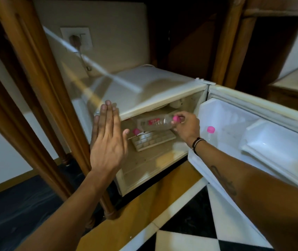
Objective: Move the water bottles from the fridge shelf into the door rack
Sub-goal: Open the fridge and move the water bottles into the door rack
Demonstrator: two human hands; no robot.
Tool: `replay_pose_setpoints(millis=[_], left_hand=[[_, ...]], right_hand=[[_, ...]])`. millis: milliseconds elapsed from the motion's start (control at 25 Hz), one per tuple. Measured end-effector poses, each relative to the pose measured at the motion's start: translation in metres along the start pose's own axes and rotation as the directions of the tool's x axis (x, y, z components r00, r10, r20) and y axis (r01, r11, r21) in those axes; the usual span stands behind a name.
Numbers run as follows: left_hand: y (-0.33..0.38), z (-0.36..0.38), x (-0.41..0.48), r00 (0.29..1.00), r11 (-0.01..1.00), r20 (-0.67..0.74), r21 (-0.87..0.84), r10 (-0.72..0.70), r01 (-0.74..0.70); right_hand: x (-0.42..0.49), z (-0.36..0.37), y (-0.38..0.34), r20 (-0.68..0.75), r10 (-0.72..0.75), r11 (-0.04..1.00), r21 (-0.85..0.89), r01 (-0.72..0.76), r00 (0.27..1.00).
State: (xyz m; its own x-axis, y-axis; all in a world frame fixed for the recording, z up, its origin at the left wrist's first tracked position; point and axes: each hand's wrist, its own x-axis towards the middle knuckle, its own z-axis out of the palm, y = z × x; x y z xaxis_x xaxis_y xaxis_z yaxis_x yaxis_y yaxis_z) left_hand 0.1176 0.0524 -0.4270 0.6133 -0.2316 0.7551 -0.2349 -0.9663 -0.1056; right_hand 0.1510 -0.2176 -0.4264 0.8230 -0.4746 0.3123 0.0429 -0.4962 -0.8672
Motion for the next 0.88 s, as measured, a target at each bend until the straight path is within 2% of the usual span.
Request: replay_pose_setpoints(millis=[80, 120, 240, 320, 400, 600, 720, 880], left_hand=[[0.000, -0.002, 0.001, 1.000, 1.000, 0.016, -0.001, -0.003, 0.003], [0.002, -0.002, 0.001, 1.000, 1.000, 0.026, 0.000, -0.008, 0.008], [0.009, -0.003, 0.000, 0.999, 0.999, 0.027, -0.040, -0.035, 0.036], [0.013, -0.002, 0.001, 0.999, 0.996, -0.010, -0.079, -0.043, 0.042], [0.012, 0.000, 0.011, 0.999, 0.994, -0.026, -0.102, -0.032, 0.030], [0.004, 0.009, 0.054, 0.990, 0.991, -0.071, -0.068, -0.122, 0.117], [0.006, 0.015, 0.049, 0.989, 0.989, -0.095, -0.099, -0.115, 0.105], [0.004, 0.017, 0.041, 0.989, 0.986, -0.112, -0.147, -0.099, 0.082]], right_hand=[[-0.010, -0.039, -0.013, 0.022, -0.052, 0.999, -0.004, 0.052, 0.998], [-0.013, -0.055, -0.018, 0.049, -0.098, 0.993, -0.064, 0.101, 0.994], [-0.018, -0.101, -0.032, 0.208, -0.212, 0.872, -0.400, 0.281, 0.955], [-0.021, -0.127, -0.040, 0.301, -0.186, 0.764, -0.554, 0.331, 0.935], [-0.024, -0.149, -0.048, 0.350, -0.123, 0.698, -0.635, 0.332, 0.929], [-0.028, -0.171, -0.050, 0.356, -0.031, 0.567, -0.763, 0.310, 0.934], [-0.037, -0.161, -0.036, 0.384, -0.007, 0.433, -0.831, 0.349, 0.923], [-0.039, -0.148, -0.019, 0.394, 0.013, 0.313, -0.874, 0.371, 0.919]])
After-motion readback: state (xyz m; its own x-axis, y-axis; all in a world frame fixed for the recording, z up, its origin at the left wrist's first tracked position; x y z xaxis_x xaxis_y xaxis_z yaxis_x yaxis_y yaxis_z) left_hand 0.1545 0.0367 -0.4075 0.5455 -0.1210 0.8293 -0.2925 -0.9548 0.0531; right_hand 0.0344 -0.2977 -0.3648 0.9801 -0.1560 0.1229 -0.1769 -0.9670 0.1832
